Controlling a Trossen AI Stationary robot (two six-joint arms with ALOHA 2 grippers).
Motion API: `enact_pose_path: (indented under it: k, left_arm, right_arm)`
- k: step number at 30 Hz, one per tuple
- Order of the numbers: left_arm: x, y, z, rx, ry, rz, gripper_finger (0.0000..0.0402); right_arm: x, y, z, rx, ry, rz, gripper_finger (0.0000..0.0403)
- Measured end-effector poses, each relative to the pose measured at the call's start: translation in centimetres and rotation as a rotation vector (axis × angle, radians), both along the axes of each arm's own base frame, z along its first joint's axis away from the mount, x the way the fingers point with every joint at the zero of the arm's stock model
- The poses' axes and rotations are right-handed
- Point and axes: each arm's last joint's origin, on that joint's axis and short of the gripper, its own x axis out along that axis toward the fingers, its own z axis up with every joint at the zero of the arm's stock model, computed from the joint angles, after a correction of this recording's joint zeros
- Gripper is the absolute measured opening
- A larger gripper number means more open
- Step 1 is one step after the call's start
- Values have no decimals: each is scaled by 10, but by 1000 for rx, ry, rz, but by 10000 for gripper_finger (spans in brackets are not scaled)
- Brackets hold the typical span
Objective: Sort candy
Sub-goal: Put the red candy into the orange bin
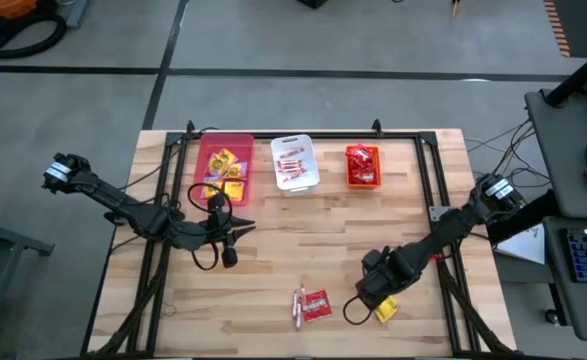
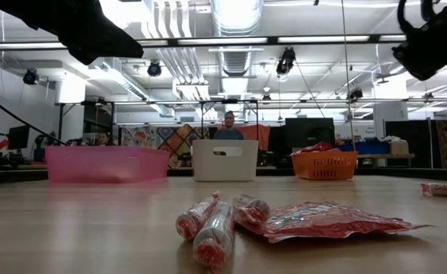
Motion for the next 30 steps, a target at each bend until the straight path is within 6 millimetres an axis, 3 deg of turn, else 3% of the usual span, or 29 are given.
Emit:
enact_pose_path:
  k: [13,17,21,27,30]
  left_arm:
    - [0,0,1,-92,-38,31,39]
    - [0,0,1,-99,-40,33,39]
    - [0,0,1,-97,-39,33,39]
    - [1,0,1,-100,-40,34,39]
    - [2,-1,0,-102,-44,34,39]
  right_arm:
    - [16,-34,-7,-102,-100,222,191]
    - [37,-19,0,-122,-410,577,191]
    - [58,3,-2,-271,-708,841,188]
    - [81,16,-18,-325,-880,928,172]
    - [86,19,-31,-336,-880,971,163]
